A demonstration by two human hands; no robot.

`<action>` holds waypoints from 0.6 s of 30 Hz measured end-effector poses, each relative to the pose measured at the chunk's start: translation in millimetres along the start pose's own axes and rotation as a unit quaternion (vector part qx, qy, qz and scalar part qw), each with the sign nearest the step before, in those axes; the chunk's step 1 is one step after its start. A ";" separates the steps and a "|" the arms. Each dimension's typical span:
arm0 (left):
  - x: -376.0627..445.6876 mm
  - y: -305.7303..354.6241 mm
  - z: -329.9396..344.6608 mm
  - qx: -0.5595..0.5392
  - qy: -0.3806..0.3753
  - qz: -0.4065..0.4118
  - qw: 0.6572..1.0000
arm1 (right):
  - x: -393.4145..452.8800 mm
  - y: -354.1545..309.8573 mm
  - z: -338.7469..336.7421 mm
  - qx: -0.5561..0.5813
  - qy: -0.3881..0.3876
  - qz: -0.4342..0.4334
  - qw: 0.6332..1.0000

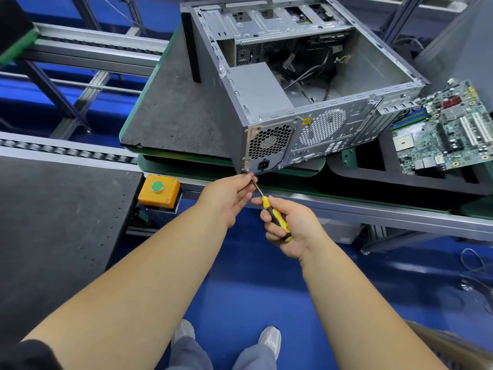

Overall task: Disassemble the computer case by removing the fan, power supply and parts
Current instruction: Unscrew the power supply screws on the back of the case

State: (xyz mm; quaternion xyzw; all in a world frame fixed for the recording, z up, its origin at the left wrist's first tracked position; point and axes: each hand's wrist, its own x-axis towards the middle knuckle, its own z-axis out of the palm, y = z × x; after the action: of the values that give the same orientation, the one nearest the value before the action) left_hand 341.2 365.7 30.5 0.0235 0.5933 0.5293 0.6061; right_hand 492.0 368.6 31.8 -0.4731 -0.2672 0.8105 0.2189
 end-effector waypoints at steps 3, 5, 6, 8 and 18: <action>-1.4 0.5 0.5 0.002 0.001 0.002 1.000 | -0.7 -0.4 2.6 0.004 0.005 0.006 1.000; -2.8 0.8 0.0 0.000 -0.001 0.004 1.000 | -0.8 0.3 5.3 -0.020 0.017 -0.002 1.000; -3.3 1.0 0.0 0.001 -0.001 0.005 1.000 | -0.9 0.9 7.1 -0.042 0.028 -0.009 0.999; -4.5 1.3 1.0 0.002 -0.003 0.004 1.000 | -1.9 2.0 11.4 -0.101 0.060 -0.035 0.992; -6.7 2.6 9.5 0.054 0.026 -0.021 0.998 | -9.8 11.9 26.6 -0.622 0.242 -0.213 0.713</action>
State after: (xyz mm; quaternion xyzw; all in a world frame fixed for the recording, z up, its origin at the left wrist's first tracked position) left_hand 348.4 368.0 39.7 0.0297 0.6374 0.4837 0.5991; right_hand 471.7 347.5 41.5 -0.6127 -0.7429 0.2509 0.0989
